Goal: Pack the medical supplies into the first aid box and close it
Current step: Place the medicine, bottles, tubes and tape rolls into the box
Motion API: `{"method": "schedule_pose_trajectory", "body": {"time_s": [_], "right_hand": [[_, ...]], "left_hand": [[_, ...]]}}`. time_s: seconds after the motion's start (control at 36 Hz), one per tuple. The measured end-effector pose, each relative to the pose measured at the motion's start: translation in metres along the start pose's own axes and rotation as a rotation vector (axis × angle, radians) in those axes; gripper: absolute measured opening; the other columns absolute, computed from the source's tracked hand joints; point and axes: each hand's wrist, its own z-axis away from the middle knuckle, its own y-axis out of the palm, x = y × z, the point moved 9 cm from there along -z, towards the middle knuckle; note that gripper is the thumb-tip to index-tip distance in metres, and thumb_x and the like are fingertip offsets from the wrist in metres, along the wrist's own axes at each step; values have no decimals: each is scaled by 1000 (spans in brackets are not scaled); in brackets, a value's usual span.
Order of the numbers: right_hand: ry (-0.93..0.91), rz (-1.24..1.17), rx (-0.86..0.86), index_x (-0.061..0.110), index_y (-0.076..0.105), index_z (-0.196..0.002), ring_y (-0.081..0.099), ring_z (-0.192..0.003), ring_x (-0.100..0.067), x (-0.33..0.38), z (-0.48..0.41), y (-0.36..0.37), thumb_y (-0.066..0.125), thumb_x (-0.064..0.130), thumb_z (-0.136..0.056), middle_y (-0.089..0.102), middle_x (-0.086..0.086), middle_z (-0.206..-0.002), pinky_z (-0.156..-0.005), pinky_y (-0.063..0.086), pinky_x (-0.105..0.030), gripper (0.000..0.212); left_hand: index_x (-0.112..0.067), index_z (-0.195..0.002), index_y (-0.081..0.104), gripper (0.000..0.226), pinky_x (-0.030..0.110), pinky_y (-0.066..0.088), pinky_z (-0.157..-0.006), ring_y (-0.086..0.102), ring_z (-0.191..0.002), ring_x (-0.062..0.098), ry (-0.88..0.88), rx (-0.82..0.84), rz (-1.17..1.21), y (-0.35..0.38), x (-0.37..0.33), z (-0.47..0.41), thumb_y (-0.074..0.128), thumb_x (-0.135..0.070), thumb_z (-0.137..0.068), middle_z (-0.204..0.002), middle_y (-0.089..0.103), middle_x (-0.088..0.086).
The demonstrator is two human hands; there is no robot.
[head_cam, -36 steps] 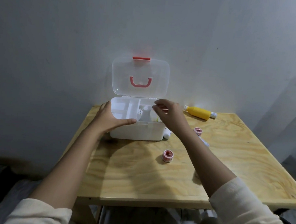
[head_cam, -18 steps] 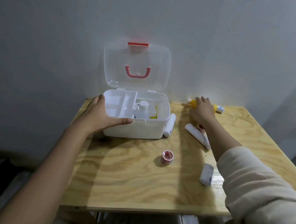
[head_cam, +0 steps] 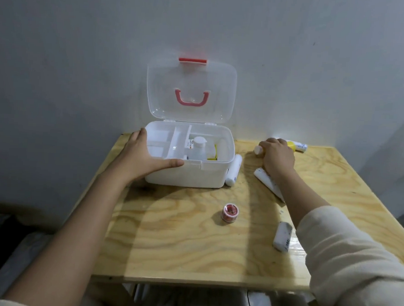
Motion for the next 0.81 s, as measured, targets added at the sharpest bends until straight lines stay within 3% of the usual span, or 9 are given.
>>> {"method": "schedule_pose_trajectory", "body": {"time_s": [0.08, 0.19, 0.31, 0.39, 0.47, 0.61, 0.81], "right_hand": [[35, -218, -78, 14, 64, -112, 51, -113, -31, -1, 7, -20, 45, 5, -89, 62, -6, -120, -65, 42, -34, 31], [211, -590, -123, 17, 59, -122, 59, -107, -31, -7, 14, -43, 53, 11, -90, 64, -10, -120, -76, 46, -33, 33], [216, -892, -164, 15, 62, -118, 56, -97, -20, 8, 21, -70, 60, 16, -88, 65, -11, -114, -80, 41, -28, 30], [209, -1051, -182, 16, 64, -114, 59, -96, -21, 22, 26, -91, 62, 19, -86, 67, -8, -114, -83, 47, -33, 28], [158, -1179, -188, 21, 66, -108, 62, -103, -21, 40, 31, -111, 65, 24, -83, 66, 5, -102, -95, 50, -47, 25], [57, -1233, -159, 15, 63, -115, 60, -107, -22, 72, 39, -130, 65, 23, -84, 62, 4, -107, -92, 53, -48, 32], [-41, -1018, -19, 15, 61, -118, 62, -105, -27, 100, 48, -119, 66, 28, -83, 63, -2, -115, -93, 51, -50, 38]], "left_hand": [[-16, -156, 13, 129, 38, 28, -113, 23, -147, 22, 2, -18, 0, -1, -2, 3, 79, -66, -58, -161, 17, 1], [-14, -156, 15, 126, 37, 27, -113, 22, -147, 22, 7, -26, -1, -3, -5, 7, 79, -65, -59, -161, 19, 3], [-12, -155, 19, 126, 37, 29, -112, 25, -145, 23, 5, -43, 15, -4, -6, 9, 80, -65, -58, -159, 24, 5], [-12, -155, 18, 127, 37, 29, -113, 25, -145, 22, 1, -48, 69, -3, -7, 11, 82, -63, -58, -159, 23, 5], [-12, -154, 18, 126, 38, 32, -111, 27, -143, 23, 4, -48, 95, -2, -9, 14, 83, -62, -58, -157, 24, 6], [-13, -149, 28, 116, 36, 36, -105, 34, -136, 23, 7, -75, 151, -2, -11, 15, 87, -54, -58, -148, 33, 7], [-17, -145, 33, 113, 41, 42, -103, 40, -131, 25, 2, -71, 191, 0, -6, 12, 89, -54, -54, -143, 39, 6]]}}
